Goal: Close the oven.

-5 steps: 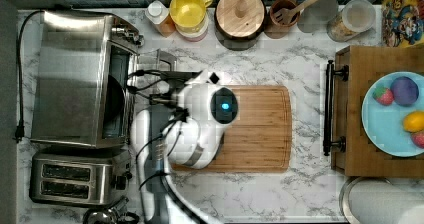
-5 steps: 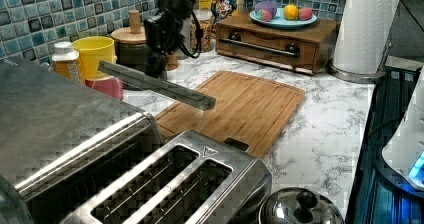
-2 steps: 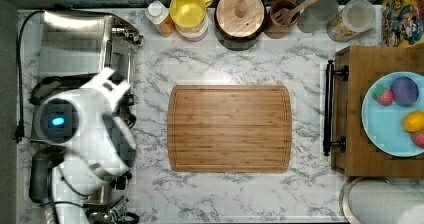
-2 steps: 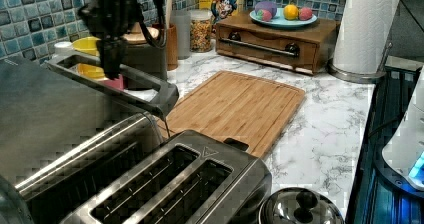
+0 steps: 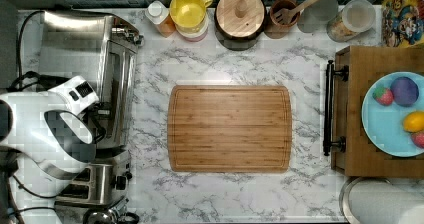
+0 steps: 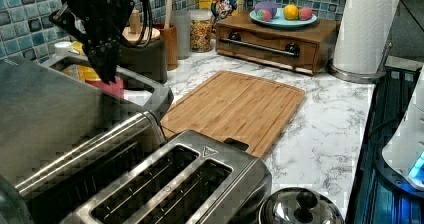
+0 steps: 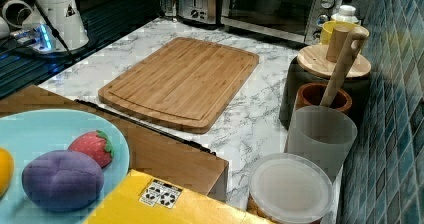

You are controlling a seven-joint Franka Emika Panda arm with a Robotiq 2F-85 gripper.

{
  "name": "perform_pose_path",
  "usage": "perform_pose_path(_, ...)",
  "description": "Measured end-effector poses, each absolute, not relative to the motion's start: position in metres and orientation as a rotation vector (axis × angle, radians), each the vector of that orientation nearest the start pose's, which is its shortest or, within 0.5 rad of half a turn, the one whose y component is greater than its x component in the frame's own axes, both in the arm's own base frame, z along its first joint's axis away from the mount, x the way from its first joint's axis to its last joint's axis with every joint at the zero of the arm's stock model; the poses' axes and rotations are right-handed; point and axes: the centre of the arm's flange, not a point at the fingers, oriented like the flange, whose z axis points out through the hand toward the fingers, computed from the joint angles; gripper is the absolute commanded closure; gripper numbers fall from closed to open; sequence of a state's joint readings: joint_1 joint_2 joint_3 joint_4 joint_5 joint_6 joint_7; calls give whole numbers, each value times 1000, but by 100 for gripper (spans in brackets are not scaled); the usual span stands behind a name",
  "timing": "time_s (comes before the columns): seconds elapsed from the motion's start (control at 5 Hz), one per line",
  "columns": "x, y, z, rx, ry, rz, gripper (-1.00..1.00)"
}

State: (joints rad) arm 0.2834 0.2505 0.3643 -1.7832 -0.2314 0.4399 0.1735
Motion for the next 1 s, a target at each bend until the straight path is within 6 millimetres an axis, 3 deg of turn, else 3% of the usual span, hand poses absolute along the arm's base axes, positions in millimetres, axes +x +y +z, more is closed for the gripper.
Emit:
perform_pose_path(0.6, 555, 313, 438, -3153, 571, -170, 100)
perform_pose_path(1.0, 571, 285, 436, -3140, 652, -174, 100)
